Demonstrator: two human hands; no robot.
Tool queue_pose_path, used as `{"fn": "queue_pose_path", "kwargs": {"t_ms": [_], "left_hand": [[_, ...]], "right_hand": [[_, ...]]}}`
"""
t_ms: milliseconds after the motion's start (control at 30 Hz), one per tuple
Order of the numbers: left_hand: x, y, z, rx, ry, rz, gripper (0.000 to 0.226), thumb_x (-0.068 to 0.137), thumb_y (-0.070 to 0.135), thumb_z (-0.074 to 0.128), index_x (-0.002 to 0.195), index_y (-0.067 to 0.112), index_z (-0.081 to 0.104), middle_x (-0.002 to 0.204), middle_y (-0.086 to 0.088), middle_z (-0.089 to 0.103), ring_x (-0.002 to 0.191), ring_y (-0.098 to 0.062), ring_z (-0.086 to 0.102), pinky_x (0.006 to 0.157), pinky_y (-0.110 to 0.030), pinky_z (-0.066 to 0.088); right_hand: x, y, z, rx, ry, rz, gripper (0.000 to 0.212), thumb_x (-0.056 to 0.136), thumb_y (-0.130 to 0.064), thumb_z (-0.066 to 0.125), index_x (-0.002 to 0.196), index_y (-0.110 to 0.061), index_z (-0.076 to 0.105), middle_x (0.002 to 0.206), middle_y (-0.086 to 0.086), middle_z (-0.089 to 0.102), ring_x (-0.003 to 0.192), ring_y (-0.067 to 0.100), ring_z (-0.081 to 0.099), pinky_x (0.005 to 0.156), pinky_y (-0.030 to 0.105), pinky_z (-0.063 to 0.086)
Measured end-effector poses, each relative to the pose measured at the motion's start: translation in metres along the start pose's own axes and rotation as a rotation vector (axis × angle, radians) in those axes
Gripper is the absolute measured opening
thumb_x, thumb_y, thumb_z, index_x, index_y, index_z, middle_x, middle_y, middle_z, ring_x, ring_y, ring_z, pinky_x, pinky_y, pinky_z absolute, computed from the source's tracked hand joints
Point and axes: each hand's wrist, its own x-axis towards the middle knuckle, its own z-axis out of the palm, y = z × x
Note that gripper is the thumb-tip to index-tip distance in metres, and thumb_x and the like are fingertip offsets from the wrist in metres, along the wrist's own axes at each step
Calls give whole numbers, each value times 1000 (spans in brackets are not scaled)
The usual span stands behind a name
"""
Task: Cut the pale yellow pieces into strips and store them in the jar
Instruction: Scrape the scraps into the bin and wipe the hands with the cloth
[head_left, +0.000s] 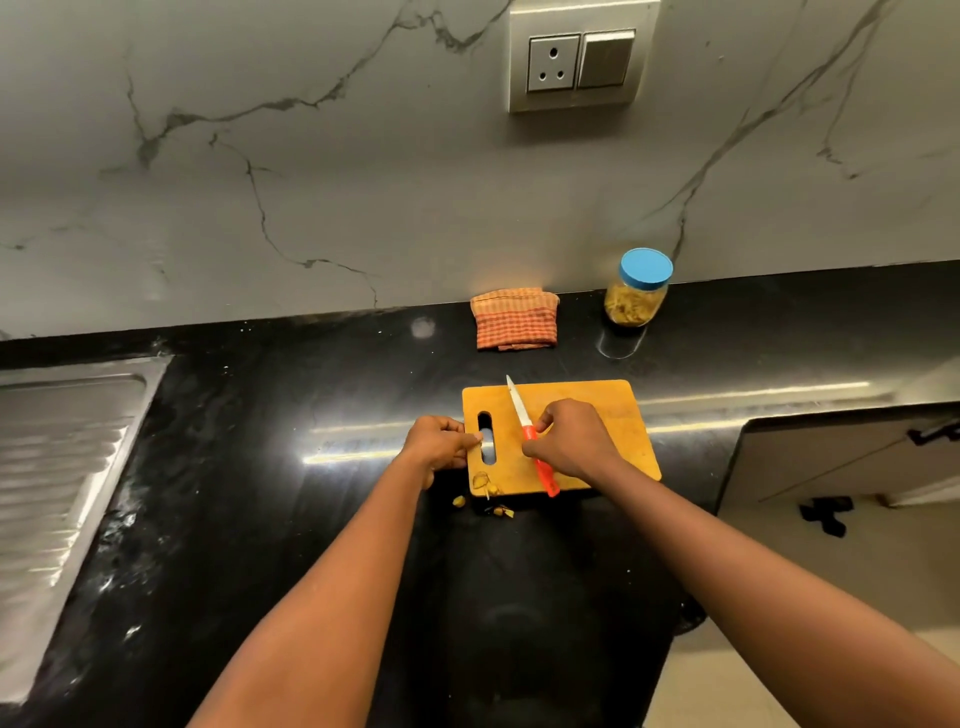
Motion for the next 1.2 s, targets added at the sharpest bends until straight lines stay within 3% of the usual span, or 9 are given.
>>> {"fn": "queue_pose_path", "kwargs": {"t_ms": [133,467,700,967,1100,1200], "left_hand": [[-6,0,4,-128,-4,-19,16,86,6,72,98,-2,65,99,-22,72,89,-32,71,70,-35,60],[-23,4,33,-308,52,6,21,83,0,73,101,-5,63,88,-19,71,63,-22,69,51,-28,56],[-38,11,73,-389,27,14,7,85,-2,69,86,0,63,83,-14,71,57,-17,68,48,-25,54],[-69,10,161,-469,-13,25,22,86,-4,68,107,-7,64,88,-16,71,60,-19,69,54,-29,58],[-93,-3,212,-510,24,28,15,85,-5,67,100,-3,65,84,-15,71,60,-20,69,53,-31,58],[-112,-18,254,-553,64,30,16,84,-5,68,99,-3,65,87,-15,71,66,-22,70,67,-36,61]], "right_hand": [[-13,5,-5,12,8,-12,27,68,-30,80,86,-16,66,72,-3,59,67,12,55,51,26,36],[-36,36,-23,33,50,-17,27,69,-29,78,90,-18,66,84,-3,64,75,10,58,61,23,48],[-55,72,-50,85,98,-28,24,72,-27,75,92,-17,67,80,-4,65,75,9,62,70,30,56],[-87,141,-89,71,133,-65,20,78,-30,73,94,-19,68,78,-7,65,75,9,63,73,33,59],[-103,188,-112,45,132,-114,19,81,-34,71,93,-19,69,79,-8,65,75,9,63,71,32,58],[-117,229,-126,23,106,-162,18,82,-34,71,93,-20,68,80,-8,66,76,9,63,72,31,57]]}}
